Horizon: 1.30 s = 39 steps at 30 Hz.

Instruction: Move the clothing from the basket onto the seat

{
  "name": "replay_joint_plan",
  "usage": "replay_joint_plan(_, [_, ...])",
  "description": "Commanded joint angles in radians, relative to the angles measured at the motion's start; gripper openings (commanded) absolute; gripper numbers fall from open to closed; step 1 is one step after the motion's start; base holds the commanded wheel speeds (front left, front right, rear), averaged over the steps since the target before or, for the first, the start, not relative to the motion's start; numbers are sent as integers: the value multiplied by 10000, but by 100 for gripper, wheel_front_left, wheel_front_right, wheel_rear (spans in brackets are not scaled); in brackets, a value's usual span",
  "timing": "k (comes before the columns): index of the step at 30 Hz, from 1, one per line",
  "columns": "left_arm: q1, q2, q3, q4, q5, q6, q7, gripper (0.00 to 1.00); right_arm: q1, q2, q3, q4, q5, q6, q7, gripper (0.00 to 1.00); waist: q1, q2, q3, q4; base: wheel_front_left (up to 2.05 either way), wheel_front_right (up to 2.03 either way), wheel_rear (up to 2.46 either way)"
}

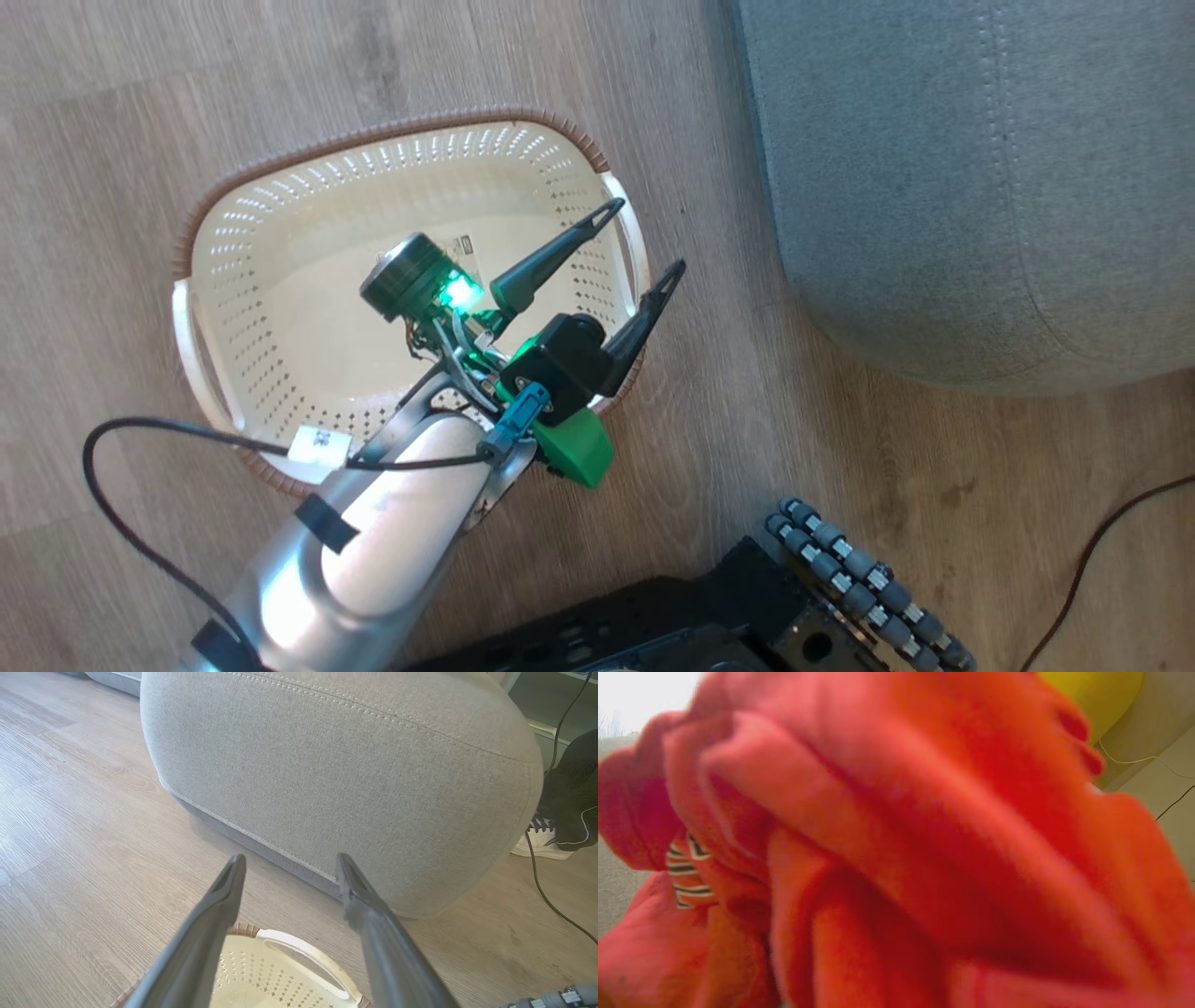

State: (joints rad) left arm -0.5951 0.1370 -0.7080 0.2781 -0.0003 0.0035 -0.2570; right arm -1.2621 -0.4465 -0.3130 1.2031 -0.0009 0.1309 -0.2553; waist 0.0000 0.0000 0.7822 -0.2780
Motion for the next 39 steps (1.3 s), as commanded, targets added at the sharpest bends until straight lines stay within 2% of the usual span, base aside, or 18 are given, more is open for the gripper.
replay_joint_plan(1, [69,33,186,-308,-61,51,-48,100,61,-199,-10,-256,-95,-2,-65,100,0,0,-101,0,0,0,0])
replay_joint_plan(11, [285,-186,266,-258,-358,104,-48,100,453,-187,234,-29,-471,-2,-65,100,0,0,-1249,-26,0,0,0])
replay_joint_plan(18, [606,-326,557,-210,-569,138,-48,100,903,67,1174,-5,-716,-2,-65,100,0,0,-2475,-128,0,0,0])
replay_joint_plan(23, [1008,-484,777,-257,-696,187,-48,100,1360,103,1868,-462,-319,-2,-65,100,0,0,-3330,-165,0,0,0])
replay_joint_plan(28, [1490,-610,986,-318,-756,232,-48,100,2141,-17,2607,-1948,102,-2,-65,100,0,0,-4142,-160,0,0,0])
replay_joint_plan(37, [2279,-769,1712,-492,-891,488,-48,100,4371,-113,3409,-6017,1768,-2,-65,100,0,0,-5433,175,0,0,0])
replay_joint_plan(39, [2347,-778,1798,-533,-879,523,-48,100,4652,-133,3481,-6444,1957,-2,-65,100,0,0,-5552,244,0,0,0])
